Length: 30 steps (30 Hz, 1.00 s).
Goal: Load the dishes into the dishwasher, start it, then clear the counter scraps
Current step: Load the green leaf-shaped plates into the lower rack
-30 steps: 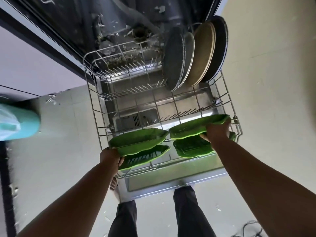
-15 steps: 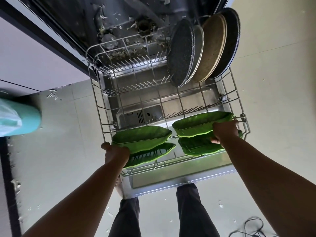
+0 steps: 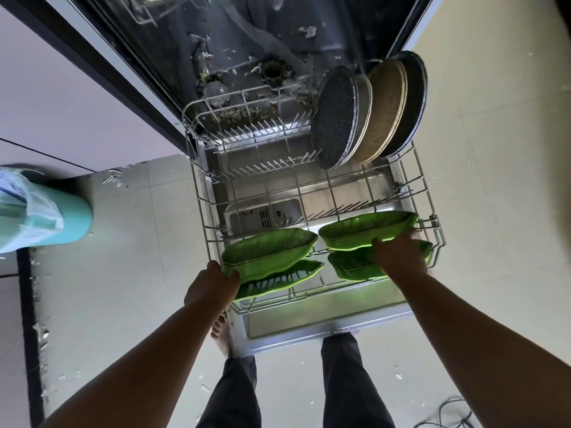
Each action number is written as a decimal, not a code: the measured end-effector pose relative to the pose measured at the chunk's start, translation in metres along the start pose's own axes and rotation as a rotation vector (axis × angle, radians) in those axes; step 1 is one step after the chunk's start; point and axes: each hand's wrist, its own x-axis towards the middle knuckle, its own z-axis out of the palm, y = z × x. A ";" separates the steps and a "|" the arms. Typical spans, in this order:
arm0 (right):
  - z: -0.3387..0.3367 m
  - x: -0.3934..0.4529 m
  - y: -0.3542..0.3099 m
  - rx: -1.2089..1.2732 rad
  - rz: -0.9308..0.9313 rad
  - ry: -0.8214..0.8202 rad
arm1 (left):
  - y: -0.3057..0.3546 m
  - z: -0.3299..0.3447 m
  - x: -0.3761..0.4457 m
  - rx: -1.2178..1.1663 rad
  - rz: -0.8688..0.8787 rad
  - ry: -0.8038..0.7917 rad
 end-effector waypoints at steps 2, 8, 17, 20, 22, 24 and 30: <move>0.002 -0.014 -0.001 -0.096 -0.078 0.018 | -0.004 -0.006 -0.007 0.014 0.077 -0.019; 0.004 -0.075 0.008 -0.233 -0.307 -0.036 | -0.038 -0.024 -0.047 -0.075 0.257 -0.220; -0.013 -0.199 -0.015 -0.620 -0.573 0.040 | -0.094 -0.091 -0.121 0.165 0.408 -0.289; -0.019 -0.244 -0.036 -0.567 -0.585 0.073 | -0.098 -0.129 -0.139 0.313 0.552 -0.234; -0.021 -0.269 -0.050 -0.508 -0.561 0.042 | -0.095 -0.151 -0.149 0.341 0.633 -0.189; -0.024 -0.293 -0.059 -0.491 -0.560 0.035 | -0.092 -0.174 -0.162 0.342 0.708 -0.139; -0.030 -0.351 -0.068 -0.552 -0.616 0.089 | -0.091 -0.203 -0.195 0.321 0.801 -0.039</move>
